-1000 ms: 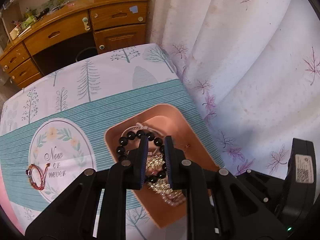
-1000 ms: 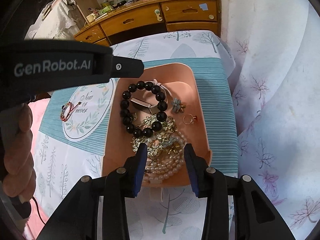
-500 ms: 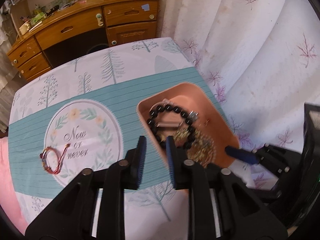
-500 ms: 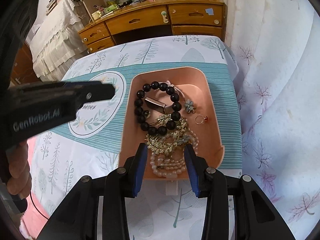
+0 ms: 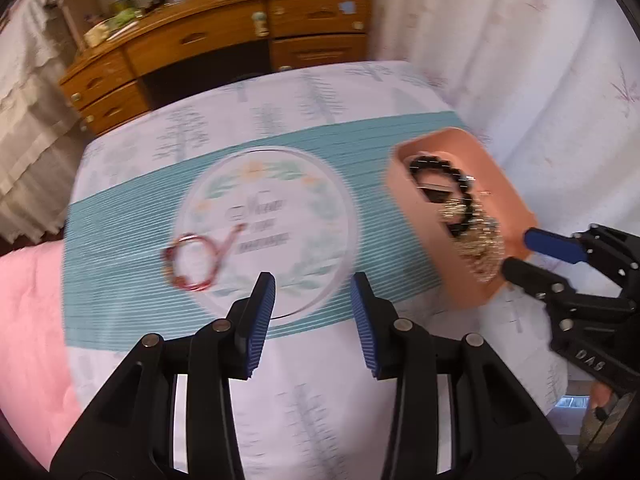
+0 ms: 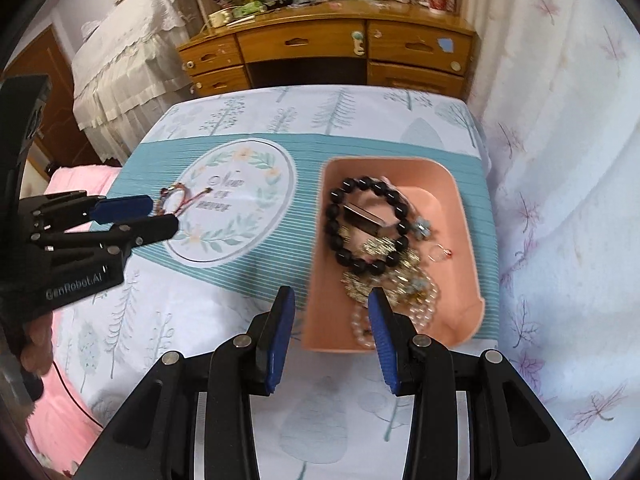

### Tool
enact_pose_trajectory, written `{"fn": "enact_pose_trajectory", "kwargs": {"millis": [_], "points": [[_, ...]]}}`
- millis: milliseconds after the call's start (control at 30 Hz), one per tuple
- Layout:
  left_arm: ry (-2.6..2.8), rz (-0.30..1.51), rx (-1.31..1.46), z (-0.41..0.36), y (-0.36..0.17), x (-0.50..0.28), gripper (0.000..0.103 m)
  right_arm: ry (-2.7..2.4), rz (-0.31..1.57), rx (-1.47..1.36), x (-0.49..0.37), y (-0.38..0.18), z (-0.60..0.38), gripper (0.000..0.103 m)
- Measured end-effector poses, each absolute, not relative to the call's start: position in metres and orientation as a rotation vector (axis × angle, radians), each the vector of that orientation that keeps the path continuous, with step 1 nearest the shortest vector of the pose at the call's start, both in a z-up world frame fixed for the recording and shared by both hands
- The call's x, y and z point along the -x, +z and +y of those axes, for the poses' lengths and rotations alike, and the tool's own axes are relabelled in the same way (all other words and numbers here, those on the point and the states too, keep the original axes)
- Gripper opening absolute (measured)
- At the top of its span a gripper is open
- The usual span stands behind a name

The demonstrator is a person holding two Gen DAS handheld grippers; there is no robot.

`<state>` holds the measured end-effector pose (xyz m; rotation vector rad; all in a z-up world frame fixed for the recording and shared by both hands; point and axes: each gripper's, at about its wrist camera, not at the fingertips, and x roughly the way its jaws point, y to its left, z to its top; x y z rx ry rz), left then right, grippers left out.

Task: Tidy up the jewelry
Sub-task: 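Withdraw both tools from the tray toward the red string bracelet, then grasp the red string bracelet with the right tool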

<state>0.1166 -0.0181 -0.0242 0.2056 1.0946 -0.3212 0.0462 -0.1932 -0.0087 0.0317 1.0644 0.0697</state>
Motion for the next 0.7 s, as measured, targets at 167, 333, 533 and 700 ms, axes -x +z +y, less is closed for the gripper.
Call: {"fn": "enact_pose_trajectory", "kwargs": {"millis": [167, 333, 533, 700], "points": [[-0.227, 1.091, -0.166, 0.043, -0.012, -0.125, 0.036, 0.125, 1.067, -0.007, -0.059, 0.008, -0.158, 0.039], [-0.147, 1.108, -0.107, 0.095, -0.012, -0.139, 0.036, 0.195, 1.08, -0.019, -0.089, 0.021, -0.117, 0.039], [-0.093, 1.14, -0.036, 0.147, -0.025, -0.153, 0.036, 0.301, 1.098, 0.019, -0.134, 0.026, -0.055, 0.038], [-0.076, 1.179, 0.014, 0.172, -0.047, -0.168, 0.036, 0.346, 1.139, 0.096, -0.17, 0.007, -0.001, 0.038]]}}
